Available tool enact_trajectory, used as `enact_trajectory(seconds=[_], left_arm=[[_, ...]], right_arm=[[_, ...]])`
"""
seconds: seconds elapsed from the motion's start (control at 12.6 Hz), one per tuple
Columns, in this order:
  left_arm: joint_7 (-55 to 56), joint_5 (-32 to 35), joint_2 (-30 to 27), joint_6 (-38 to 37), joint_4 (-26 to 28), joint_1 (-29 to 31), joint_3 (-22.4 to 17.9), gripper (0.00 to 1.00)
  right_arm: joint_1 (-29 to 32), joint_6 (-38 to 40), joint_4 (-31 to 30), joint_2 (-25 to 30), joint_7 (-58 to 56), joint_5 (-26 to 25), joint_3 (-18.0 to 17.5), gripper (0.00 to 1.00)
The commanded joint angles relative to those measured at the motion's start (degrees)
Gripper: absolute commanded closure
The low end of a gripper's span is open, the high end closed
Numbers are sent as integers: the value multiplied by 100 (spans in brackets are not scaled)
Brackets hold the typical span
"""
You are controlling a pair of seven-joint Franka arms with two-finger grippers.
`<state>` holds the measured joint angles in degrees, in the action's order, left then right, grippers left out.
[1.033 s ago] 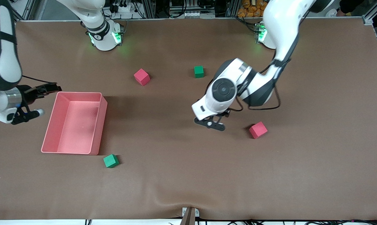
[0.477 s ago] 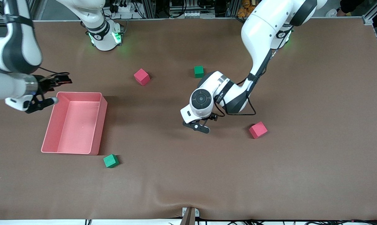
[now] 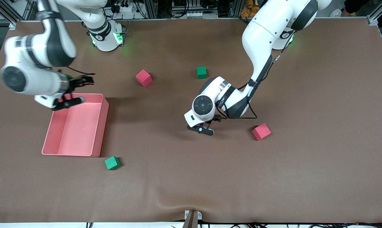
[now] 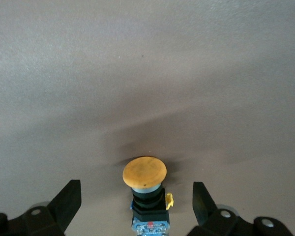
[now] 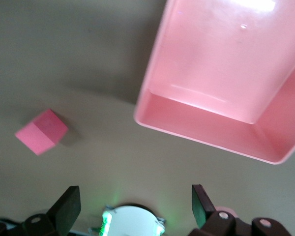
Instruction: Place and upright button with both arms
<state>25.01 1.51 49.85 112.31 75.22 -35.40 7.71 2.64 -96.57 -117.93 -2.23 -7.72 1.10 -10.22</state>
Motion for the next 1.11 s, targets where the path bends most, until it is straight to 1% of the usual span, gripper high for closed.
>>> enact_trajectory(seconds=[0.0, 0.16, 0.4, 0.72, 0.79, 0.87, 1.03], left_arm=[[188, 16, 77, -104, -43, -72, -50, 0], [241, 16, 86, -183, -16, -81, -41, 6], [258, 16, 77, -420, 2, -99, -41, 13], [399, 7, 86, -526, 19, -142, -24, 17], [408, 7, 95, -526, 28, -142, -24, 18], [408, 7, 103, -526, 28, -142, -24, 21], [390, -1, 95, -526, 80, -142, -15, 29]], right_arm=[[-10, -152, -160, 179, 210, -22, 72, 0], [139, -213, -230, 196, 209, -57, 108, 0], [131, -914, -861, 363, 209, -57, 99, 0], [122, -1469, -1205, 538, 227, -57, 99, 0], [122, -1662, -1250, 591, 244, -57, 99, 0], [122, -1794, -1198, 601, 253, -57, 90, 0], [114, -1962, -813, 531, 262, -48, 90, 0]])
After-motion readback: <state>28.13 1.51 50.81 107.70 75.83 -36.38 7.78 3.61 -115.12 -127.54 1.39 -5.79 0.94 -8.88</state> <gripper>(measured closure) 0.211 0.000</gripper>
